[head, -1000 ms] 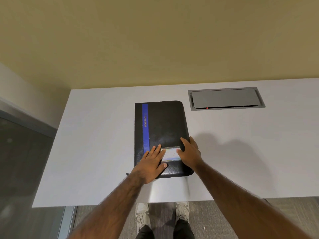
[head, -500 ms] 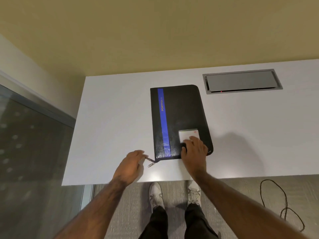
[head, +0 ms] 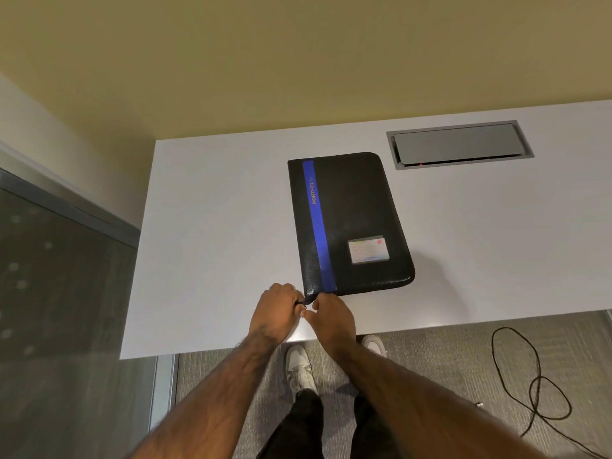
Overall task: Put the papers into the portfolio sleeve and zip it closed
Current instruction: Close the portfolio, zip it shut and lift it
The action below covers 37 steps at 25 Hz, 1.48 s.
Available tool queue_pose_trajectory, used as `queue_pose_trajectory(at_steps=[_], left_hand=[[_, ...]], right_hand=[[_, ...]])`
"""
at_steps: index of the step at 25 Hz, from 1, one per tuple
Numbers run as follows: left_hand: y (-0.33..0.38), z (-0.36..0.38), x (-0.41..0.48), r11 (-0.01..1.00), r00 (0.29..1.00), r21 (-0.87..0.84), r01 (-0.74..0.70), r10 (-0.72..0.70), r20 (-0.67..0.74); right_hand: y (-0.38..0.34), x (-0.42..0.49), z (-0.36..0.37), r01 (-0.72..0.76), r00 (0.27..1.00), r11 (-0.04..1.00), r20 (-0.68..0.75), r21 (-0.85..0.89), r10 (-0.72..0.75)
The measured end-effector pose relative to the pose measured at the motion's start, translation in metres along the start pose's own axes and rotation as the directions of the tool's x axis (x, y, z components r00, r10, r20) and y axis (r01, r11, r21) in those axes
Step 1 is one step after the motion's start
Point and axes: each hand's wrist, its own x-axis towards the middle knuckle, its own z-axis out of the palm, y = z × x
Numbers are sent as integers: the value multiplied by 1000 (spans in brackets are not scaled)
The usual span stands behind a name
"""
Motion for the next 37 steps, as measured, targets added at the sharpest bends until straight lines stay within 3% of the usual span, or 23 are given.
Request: queue_pose_trajectory(at_steps=[3,6,9,13,19,37], left_hand=[[-4,-1,3,968,996,-238,78,-64,64],[-5,-4,5,952,991,-292,92,-59,121],[-8,-3,5,968,993,-244,67,-40,114],[-10,-3,1,995,1000,-94,12,-10,29],[-13,-4,5,1000,999,21,-18,19,-34],[-19,-21,14,993,997,104,-64,59,52]], right_hand=[[-2,-1,8,-109,993,966,63,236,97],[0,-4,13,-126,992,944,55,305,115],[3,-6,13,-93,996,955,43,281,84],[5,-6,9,-38,998,995,-40,94,42],[12,1,0,-50,984,999,-170,-18,46],[120,18,-101,-284,888,959,-373,19,270]])
